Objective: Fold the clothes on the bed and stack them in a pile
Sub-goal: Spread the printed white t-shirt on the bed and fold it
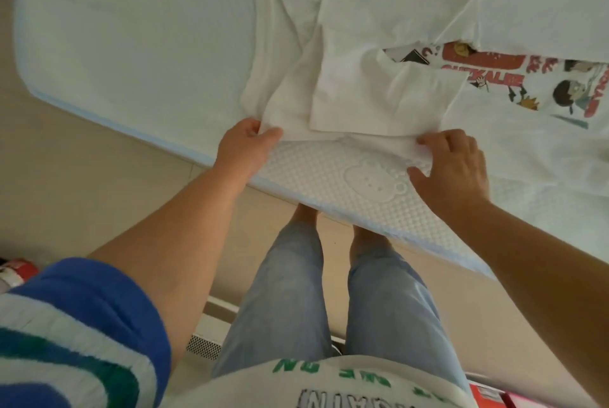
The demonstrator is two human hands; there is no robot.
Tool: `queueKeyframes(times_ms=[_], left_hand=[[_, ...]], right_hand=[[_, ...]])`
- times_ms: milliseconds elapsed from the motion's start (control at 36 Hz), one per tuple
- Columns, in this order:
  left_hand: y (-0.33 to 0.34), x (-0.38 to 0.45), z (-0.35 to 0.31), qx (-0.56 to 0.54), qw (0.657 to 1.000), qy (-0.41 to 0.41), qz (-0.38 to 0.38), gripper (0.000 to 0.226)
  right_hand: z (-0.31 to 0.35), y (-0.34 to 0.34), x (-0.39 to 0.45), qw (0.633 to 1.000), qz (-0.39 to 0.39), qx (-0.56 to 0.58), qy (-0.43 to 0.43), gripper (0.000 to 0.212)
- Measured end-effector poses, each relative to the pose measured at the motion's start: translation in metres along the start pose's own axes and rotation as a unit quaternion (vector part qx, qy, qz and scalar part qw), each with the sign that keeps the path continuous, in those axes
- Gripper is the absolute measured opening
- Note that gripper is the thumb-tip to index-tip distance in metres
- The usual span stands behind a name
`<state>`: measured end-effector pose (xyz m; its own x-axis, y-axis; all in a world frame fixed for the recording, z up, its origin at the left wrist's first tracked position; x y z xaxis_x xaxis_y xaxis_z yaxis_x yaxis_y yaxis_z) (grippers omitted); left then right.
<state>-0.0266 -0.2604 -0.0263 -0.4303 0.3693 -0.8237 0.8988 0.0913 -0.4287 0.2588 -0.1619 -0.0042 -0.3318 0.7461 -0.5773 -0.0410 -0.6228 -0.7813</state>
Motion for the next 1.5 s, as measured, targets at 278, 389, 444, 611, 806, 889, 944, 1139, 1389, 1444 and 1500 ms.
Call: queueKeyframes(times_ms=[278,389,444,611,806,889,944,1139,1389,1444,1500], left_hand=[[-0.029,0.012,-0.005,0.001,0.998,0.052,0.041,0.015],[-0.024,0.012,0.002,0.063,0.997,0.036,0.003,0.021],[-0.023,0.011,-0.001,0.087,0.995,0.037,-0.029,0.021],[-0.035,-0.010,-0.024,0.153,0.975,0.089,-0.136,0.013],[0.021,-0.058,-0.086,0.197,0.954,0.222,0.038,0.011],[0.060,-0.074,-0.112,0.237,0.930,0.268,0.086,0.005],[0.087,-0.081,-0.128,0.261,0.915,0.293,0.098,0.003],[0.186,-0.084,-0.174,0.354,0.863,0.354,0.066,0.038],[0.282,-0.070,-0.202,0.538,0.777,0.328,-0.006,0.051],[0.293,-0.069,-0.209,0.531,0.790,0.307,-0.005,0.051],[0.298,-0.069,-0.212,0.523,0.797,0.302,0.026,0.047]], right_hand=[[0.006,-0.006,0.011,0.988,0.026,-0.121,-0.088,0.018],[0.006,0.002,0.008,0.987,0.076,-0.130,-0.059,0.025],[0.006,0.000,0.008,0.991,0.075,-0.110,-0.033,0.024],[0.004,-0.006,-0.010,0.996,0.071,-0.035,0.039,0.027],[-0.026,-0.023,-0.053,0.985,0.083,0.049,0.142,0.029],[-0.052,-0.032,-0.070,0.979,0.078,0.070,0.174,0.031],[-0.075,-0.037,-0.079,0.976,0.066,0.078,0.194,0.033],[-0.187,-0.041,-0.094,0.964,-0.019,0.075,0.255,0.055],[-0.299,-0.044,-0.076,0.974,-0.082,0.013,0.210,0.065],[-0.319,-0.048,-0.072,0.973,-0.093,0.012,0.209,0.065],[-0.332,-0.051,-0.069,0.976,-0.082,0.006,0.202,0.061]])
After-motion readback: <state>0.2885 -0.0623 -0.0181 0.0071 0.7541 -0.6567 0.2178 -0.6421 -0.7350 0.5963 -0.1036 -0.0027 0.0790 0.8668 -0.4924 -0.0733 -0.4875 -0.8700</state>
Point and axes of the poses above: each hand's wrist, its own x-axis towards the middle knuckle, its own y-axis out of the palm, z = x × y, the point moved 5 cm from there along x, towards the middle knuckle, and after that the axes turned 3 degrees about z, right-handed, at the moved point
